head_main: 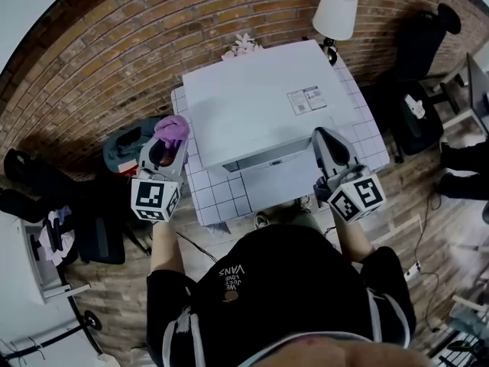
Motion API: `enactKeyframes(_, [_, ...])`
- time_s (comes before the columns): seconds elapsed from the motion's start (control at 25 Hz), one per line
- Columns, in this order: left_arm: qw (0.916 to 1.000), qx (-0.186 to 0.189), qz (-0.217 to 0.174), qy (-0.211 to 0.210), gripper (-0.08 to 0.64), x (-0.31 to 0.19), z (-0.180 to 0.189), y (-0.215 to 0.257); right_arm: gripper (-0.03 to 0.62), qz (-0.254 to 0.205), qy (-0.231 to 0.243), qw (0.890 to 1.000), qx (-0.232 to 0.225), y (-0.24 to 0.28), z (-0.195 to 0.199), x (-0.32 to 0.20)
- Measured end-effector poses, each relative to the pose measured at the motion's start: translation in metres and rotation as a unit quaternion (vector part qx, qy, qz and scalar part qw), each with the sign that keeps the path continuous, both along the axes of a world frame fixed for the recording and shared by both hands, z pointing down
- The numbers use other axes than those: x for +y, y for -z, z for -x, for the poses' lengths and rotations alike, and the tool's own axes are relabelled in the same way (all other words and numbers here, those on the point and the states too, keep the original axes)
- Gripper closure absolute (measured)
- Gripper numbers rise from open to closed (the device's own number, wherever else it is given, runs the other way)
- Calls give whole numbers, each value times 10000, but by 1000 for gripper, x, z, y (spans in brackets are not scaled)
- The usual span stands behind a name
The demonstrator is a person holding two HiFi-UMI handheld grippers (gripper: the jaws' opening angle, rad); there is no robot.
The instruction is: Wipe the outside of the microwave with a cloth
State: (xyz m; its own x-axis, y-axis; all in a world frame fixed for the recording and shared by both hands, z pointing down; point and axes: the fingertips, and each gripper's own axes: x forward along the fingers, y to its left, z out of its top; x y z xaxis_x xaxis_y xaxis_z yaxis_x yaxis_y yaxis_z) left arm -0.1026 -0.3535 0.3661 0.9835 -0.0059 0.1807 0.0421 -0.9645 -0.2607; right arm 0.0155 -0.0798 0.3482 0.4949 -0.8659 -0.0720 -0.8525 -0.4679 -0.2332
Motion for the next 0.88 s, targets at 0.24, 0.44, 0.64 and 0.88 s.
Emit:
enactKeyframes(0.24, [9960, -408, -766, 195, 420, -27, -47, 6, 589, 6, 291, 9996, 8, 6, -25, -4])
enactKeyframes(0.44, [9840, -1048, -1422, 243, 420, -49, -82, -2, 588, 28, 516, 9987, 4, 8, -44, -7])
enactKeyframes(0.64, [9648, -1887, -1833, 79, 420, -67, -111, -28, 589, 25, 658, 9978, -13, 8, -59, -6])
enactKeyframes(0.88, [9346, -2768, -2231, -89, 420, -84, -139, -54, 589, -67, 756, 9970, -145, 8, -70, -2])
